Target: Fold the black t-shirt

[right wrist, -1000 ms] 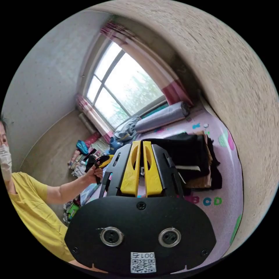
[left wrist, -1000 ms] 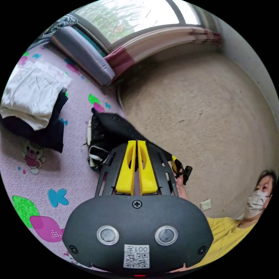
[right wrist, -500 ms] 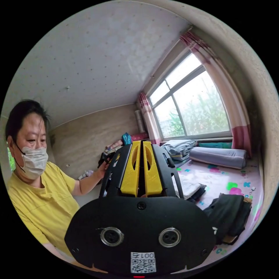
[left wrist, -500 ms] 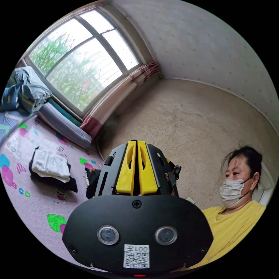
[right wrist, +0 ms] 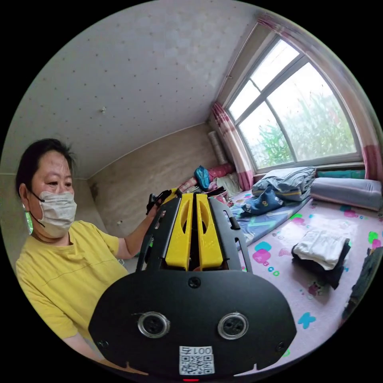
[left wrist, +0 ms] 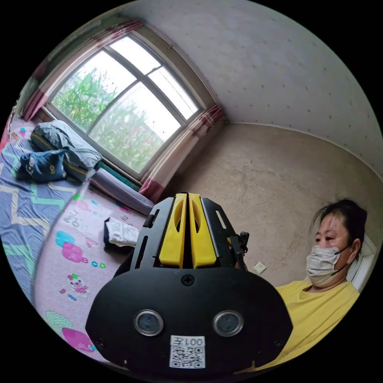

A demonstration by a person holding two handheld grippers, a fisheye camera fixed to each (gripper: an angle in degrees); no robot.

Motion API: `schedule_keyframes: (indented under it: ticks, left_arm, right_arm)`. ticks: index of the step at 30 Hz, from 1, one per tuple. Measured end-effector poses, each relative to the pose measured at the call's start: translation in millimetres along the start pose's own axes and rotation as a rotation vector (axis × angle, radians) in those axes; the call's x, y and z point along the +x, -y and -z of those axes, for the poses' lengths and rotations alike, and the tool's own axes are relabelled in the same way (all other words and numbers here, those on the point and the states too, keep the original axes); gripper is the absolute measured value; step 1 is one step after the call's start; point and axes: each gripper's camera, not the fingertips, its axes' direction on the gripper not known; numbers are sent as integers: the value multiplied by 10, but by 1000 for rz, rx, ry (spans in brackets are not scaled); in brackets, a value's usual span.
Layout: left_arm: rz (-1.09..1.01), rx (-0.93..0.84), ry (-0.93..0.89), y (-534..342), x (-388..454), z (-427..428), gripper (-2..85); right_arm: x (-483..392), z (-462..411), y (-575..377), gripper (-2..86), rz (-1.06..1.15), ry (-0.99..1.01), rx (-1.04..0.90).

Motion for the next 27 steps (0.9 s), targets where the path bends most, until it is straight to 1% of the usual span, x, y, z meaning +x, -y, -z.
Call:
schedule_keyframes:
  ticks: [2,5,9,13,20,23,27]
  left_arm:
    - [-24,-2,42,50,-23,336,-12]
    - [-47,2,96,113,-72,778,-12]
    - [-107,55,113,100,5,1242,-12]
    - [-185,40,106,-38,186,1464,-12]
    - [-231,-84,81,-453,468,1306,-12]
    - [-223,-155,53,-711,572,1075,-12]
    - [-153,-238,-30,-1127,629,602,-11]
  right_arm:
    - [-94,-363,-152,5,-24,56,2]
    - [-105,-711,-146,5,-47,88,-2]
    - [-184,-926,-49,6,-4,85,-8]
    - [-240,-948,-105,6,41,61,14]
    - [28,-524,-313,6,5,29,56]
    - [176,-181,-406,6,-12,1,77]
    - [381,191,-349,6,-24,-53,68]
